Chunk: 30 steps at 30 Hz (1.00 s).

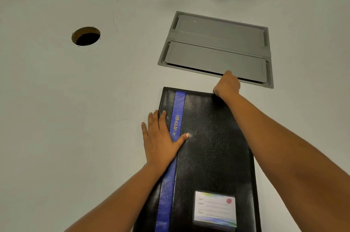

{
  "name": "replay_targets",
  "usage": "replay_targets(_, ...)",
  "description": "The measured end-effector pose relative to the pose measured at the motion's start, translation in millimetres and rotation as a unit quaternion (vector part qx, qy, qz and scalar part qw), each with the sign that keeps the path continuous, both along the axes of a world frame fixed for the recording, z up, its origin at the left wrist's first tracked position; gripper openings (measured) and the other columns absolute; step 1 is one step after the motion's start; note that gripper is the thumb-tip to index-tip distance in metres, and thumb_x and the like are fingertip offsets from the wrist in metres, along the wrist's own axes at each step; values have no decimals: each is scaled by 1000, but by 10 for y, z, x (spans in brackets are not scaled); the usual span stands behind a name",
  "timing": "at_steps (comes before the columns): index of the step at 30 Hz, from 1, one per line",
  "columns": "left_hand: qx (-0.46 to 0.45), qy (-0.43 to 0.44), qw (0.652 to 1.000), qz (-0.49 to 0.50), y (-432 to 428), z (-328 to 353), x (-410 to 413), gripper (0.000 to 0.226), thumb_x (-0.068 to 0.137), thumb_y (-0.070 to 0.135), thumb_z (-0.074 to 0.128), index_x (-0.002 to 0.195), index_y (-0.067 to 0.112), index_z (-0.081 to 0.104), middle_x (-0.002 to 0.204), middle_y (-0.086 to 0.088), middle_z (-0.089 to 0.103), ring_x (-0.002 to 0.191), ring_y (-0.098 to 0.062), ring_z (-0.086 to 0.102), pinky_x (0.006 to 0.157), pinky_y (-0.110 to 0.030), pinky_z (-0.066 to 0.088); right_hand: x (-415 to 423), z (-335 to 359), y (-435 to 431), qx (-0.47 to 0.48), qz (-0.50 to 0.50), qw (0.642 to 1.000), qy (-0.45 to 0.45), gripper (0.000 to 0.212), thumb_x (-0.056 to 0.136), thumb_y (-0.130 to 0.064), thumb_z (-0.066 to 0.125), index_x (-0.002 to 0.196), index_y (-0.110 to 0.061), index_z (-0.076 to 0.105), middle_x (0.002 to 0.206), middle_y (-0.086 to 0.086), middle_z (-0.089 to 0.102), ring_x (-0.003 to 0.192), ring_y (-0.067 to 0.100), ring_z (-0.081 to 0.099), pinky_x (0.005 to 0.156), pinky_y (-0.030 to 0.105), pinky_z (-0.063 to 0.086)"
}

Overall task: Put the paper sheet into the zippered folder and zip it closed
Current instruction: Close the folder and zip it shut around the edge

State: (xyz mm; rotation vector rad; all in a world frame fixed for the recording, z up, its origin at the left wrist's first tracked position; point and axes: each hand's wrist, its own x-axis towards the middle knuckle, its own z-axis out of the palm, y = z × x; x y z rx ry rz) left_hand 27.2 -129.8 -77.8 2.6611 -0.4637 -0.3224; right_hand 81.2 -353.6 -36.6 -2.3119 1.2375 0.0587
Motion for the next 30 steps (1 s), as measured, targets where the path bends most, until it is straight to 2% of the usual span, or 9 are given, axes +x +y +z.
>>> replay_targets(5,-79,-2,995,-52,-194,51,492,72,87,48,54,145,16,28,155,-10,17,144,-26,15,118,-39,18,15,57,-14,44,-4,998,52,29,77,-8,71,103,0,60,110,15,64,101,28,61,73,28,44)
replay_targets(8,-23,-7,993,-114,-385,69,752,64,91,44,50,145,16,29,152,-10,24,140,-29,18,113,-38,21,11,35,-14,56,-19,997,50,36,73,-13,75,103,-1,60,113,14,63,104,28,60,77,30,47)
replay_targets(11,24,-9,994,-106,-521,114,900,55,91,44,50,140,21,39,138,-8,37,128,-30,28,100,-41,35,12,-5,20,22,-39,998,34,29,77,-7,70,104,-3,61,114,14,63,106,30,59,81,33,48)
replay_targets(15,-38,47,995,-82,-657,147,1067,34,90,28,57,120,11,60,124,-14,45,121,-31,35,99,-30,28,-14,18,-4,-20,-12,999,32,10,80,2,59,80,-7,56,109,16,64,102,30,60,75,31,47)
replay_targets(18,-98,81,991,-46,-719,167,1077,25,90,14,58,111,2,64,121,-19,47,119,-31,39,96,-25,28,-41,30,-34,-38,1,999,36,26,79,4,57,60,-7,43,107,18,66,99,31,62,73,31,48)
replay_targets(23,-106,96,990,-7,-647,82,1126,20,91,13,56,103,3,68,117,-19,53,117,-32,42,91,-23,27,-270,80,-309,-107,16,992,67,14,81,8,51,72,-1,55,101,22,65,98,35,62,77,36,51)
replay_targets(25,-103,96,990,-1,-650,75,1123,20,91,13,56,102,3,69,117,-19,53,117,-32,43,92,-24,28,-283,68,-345,-110,15,992,65,27,80,10,52,59,-6,45,79,16,62,92,32,62,71,34,49)
replay_targets(27,-109,98,989,3,-666,91,1111,21,92,13,54,102,2,68,118,-19,52,116,-32,42,95,-27,30,-226,65,-250,-107,15,993,51,37,80,10,54,52,-9,36,58,6,44,83,30,60,64,27,43)
replay_targets(30,-113,97,989,4,-663,69,1120,19,91,14,56,99,2,69,116,-19,54,115,-31,44,93,-27,30,-122,48,-77,-85,31,995,38,19,79,11,53,67,-4,52,79,15,62,93,32,62,71,32,48)
